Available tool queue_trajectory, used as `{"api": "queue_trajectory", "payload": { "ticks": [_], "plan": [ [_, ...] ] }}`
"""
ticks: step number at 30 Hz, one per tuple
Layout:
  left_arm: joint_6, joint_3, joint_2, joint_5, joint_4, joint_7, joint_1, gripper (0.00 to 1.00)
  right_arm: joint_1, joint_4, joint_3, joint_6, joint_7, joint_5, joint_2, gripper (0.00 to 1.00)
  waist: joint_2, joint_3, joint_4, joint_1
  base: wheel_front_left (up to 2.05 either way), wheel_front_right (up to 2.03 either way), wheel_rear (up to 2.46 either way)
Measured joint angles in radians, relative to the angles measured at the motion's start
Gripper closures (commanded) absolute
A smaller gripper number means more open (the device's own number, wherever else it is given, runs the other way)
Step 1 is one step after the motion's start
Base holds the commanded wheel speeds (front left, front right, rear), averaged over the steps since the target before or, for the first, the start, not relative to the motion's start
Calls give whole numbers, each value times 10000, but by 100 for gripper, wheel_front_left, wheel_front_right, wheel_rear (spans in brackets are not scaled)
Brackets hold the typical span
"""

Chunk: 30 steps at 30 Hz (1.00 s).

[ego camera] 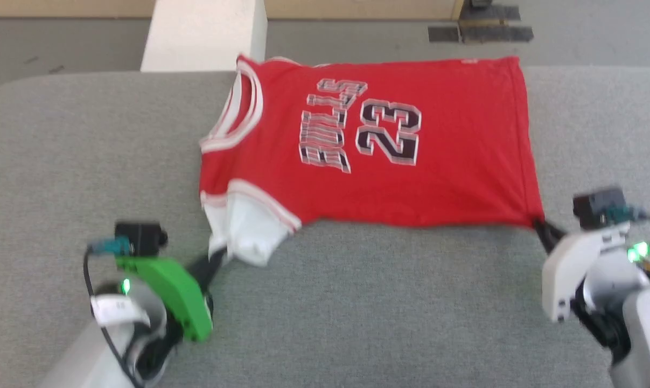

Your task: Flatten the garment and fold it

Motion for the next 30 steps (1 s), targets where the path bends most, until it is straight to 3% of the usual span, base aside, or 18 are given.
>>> {"api": "queue_trajectory", "payload": {
  "ticks": [10, 20, 26, 30],
  "plan": [
    [742, -100, 401, -667, -1383, 278, 2716, 100, 2372, -717, -1028, 0, 660, -268, 477, 100, 0, -759, 175, 0, 0, 0, 0],
    [2213, -144, 648, -968, -2899, 407, 4792, 100, 4056, -1317, -1998, 2, 903, -589, 840, 100, 0, -1023, 223, 0, 0, 0, 0],
    [2495, -364, 669, 40, -3538, -550, 5045, 100, 4567, -1839, -2474, 2, -685, -633, 1271, 100, 0, -1100, 306, 0, 0, 0, 0],
    [2500, -700, 625, 1618, -3354, -1613, 4478, 100, 4656, -1933, -2295, 2, -2046, -809, 1605, 100, 0, -1149, 311, 0, 0, 0, 0]
  ]
}}
